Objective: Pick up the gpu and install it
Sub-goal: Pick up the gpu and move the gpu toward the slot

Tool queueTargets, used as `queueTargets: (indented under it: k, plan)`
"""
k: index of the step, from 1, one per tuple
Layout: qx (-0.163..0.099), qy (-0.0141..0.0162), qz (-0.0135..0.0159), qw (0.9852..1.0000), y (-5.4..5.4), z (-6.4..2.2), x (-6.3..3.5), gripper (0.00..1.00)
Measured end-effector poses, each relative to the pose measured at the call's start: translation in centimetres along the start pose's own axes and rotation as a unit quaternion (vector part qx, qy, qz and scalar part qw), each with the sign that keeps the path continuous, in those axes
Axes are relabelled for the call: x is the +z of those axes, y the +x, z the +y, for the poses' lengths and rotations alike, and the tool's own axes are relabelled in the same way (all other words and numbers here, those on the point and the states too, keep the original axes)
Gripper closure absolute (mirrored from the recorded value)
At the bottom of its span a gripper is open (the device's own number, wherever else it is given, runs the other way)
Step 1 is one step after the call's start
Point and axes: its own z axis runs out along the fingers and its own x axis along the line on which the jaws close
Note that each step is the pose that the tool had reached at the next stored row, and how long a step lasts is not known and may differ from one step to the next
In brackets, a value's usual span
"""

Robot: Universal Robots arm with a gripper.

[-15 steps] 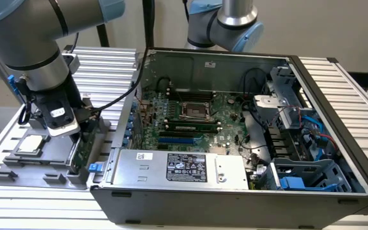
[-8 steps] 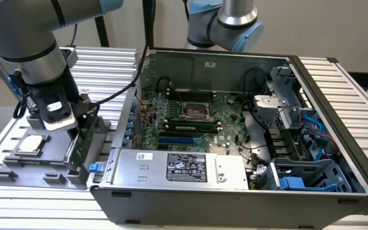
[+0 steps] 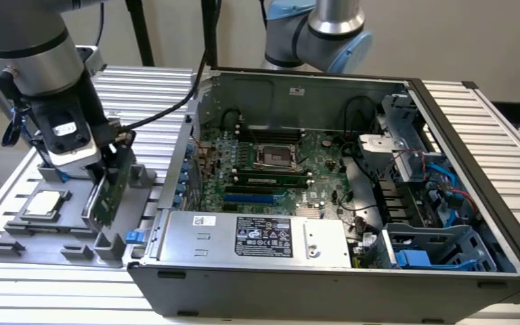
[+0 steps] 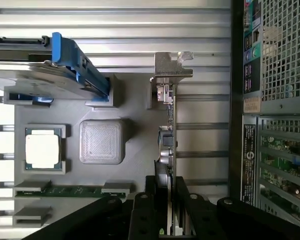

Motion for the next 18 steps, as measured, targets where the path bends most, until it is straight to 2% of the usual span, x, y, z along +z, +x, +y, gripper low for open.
queueTargets:
  k: [11,18]
  plan:
    - [0.000,0.0000,0.0000,1.0000,-0.6,0.21,-4.98,0.74]
    - [0.000,-0.0001,0.0000,1.0000,-1.8,0.37,-8.14,0.74]
